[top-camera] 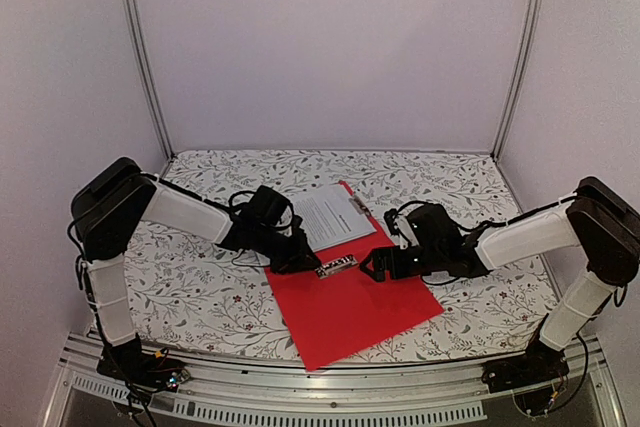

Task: Put the files into the folder
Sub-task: Open the spring clip on the folder at the center of the board.

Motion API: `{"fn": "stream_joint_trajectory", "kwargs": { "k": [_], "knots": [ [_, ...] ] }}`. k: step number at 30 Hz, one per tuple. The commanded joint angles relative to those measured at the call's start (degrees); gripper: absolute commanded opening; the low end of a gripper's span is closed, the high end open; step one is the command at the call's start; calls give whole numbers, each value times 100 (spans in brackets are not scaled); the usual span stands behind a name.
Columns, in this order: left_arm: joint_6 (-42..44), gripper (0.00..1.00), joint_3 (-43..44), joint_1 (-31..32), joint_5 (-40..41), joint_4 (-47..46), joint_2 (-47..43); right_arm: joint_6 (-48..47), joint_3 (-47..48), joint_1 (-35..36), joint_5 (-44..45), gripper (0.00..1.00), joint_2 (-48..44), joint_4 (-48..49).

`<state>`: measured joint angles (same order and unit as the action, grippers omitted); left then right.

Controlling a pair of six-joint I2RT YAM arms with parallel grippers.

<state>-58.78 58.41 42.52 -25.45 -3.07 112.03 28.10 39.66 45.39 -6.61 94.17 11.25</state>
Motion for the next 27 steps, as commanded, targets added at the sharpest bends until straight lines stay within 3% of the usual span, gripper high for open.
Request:
{"fn": "stream_joint_trajectory", "kwargs": {
  "k": [1,20,23,27],
  "knots": [
    [-57,12,-152,32,-82,-63,-165,38,-46,51,-24,99,134,71],
    [-103,0,-122,20,-310,-280,-22,22,-55,110,32,99,185,81],
    [144,0,-62,-13,-435,-94,5,-80,-55,109,114,99,123,14],
    [838,0,123,-42,-371,919,-78,-464,83,109,169,99,-71,-357]
  ]
}}
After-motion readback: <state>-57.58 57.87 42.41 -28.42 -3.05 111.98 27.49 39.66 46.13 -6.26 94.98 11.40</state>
